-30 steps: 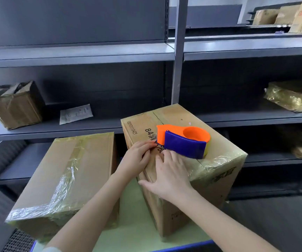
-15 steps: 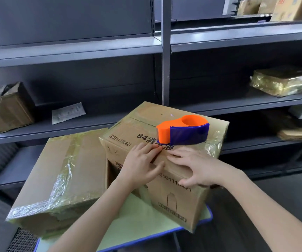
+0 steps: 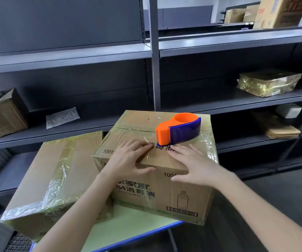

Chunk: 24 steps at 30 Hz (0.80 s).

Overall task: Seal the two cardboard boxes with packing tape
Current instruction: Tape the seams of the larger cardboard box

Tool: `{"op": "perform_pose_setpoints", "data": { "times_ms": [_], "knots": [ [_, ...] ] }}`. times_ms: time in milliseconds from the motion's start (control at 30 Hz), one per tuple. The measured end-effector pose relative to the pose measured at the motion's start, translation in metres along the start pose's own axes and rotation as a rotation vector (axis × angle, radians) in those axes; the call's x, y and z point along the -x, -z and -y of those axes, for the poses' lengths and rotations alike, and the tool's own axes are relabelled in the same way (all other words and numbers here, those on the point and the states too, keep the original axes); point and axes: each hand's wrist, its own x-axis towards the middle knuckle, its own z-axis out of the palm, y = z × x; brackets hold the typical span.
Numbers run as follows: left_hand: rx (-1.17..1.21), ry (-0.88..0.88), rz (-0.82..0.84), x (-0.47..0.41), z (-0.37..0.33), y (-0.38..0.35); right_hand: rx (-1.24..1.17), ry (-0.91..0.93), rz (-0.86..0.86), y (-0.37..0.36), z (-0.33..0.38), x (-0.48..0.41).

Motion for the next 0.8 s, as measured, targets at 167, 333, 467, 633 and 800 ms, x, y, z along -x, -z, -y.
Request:
{"op": "perform_pose_setpoints", "data": {
  "times_ms": [167, 333, 467, 633, 800],
  "knots": [
    [-0.154, 0.205, 0.153, 0.008, 0.010, -0.006, 0.185, 0.039, -0.203, -0.022, -0.006, -0.004],
    [-0.205, 0.356, 0.128, 0.010, -0.024, -0.020, 0.098, 0.133, -0.123, -0.008, -0.046, -0.008],
    [-0.208, 0.471, 0.121, 0.002, -0.041, -0.027, 0.112, 0.130, -0.077, 0.003, -0.066, -0.019],
    [-0.119, 0.516, 0.061, -0.009, -0.043, -0.014, -0.122, 0.067, -0.075, 0.015, -0.067, -0.027],
    [0.365, 0.558, -0.127, -0.034, -0.032, -0.001, 0.006, 0.055, -0.536, 0.029, -0.063, -0.048]
  ]
}}
